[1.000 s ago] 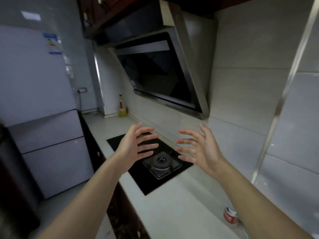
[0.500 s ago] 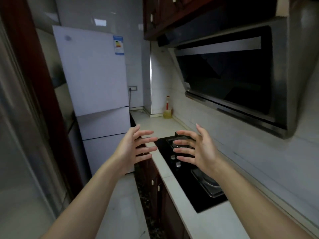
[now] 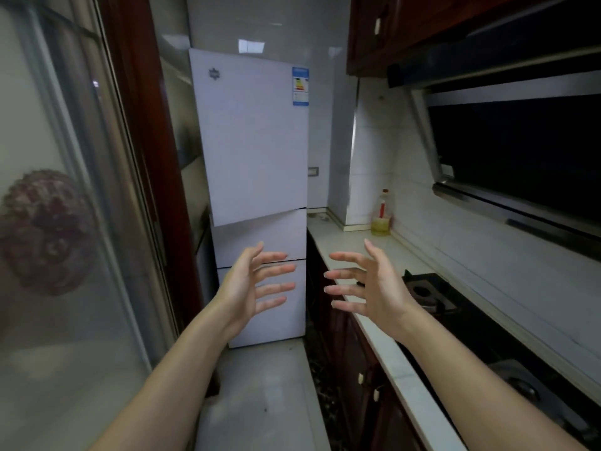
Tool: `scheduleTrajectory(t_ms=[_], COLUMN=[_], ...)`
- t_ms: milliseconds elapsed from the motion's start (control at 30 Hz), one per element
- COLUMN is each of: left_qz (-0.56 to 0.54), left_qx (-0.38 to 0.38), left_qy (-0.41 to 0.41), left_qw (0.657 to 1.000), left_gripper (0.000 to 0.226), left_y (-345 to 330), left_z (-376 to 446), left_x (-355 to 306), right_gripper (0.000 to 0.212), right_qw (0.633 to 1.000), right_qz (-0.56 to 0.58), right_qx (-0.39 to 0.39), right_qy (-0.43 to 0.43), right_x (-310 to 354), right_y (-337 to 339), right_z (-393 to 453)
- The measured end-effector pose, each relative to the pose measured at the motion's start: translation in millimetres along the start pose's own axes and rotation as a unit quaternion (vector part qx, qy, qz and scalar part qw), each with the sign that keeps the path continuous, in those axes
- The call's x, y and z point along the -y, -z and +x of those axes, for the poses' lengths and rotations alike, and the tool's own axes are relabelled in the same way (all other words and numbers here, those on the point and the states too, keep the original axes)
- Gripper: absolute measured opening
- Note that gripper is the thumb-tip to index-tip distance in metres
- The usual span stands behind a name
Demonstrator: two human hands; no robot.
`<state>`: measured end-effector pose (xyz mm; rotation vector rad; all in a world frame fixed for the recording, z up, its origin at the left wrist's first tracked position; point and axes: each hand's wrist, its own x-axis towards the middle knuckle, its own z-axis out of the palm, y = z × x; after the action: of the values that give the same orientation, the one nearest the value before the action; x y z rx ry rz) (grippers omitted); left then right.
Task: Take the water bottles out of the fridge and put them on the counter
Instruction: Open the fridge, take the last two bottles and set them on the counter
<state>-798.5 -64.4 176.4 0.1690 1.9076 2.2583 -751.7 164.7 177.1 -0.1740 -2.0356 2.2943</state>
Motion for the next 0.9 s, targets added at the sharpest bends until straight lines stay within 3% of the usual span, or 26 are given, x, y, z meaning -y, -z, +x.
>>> scheduleTrajectory(t_ms=[400,900], left_qz=[0.000,0.021], left_qx=[-0.042,-0.113], left_qy=[0.002,-0.023], left_qw=[0.999,0.993], left_gripper=[0.051,0.053], left_y=[79,137], left_z=[99,297], left_x=[5,-46], right_gripper=[0.061,0.060], right_qw=[0.999,0.992], right_qz=[-0.020,-0.011], right_qx=[0.044,0.128], right_qy=[-0.020,0.000], right_x=[-21,11], right_y=[-68,-131], right_z=[133,381])
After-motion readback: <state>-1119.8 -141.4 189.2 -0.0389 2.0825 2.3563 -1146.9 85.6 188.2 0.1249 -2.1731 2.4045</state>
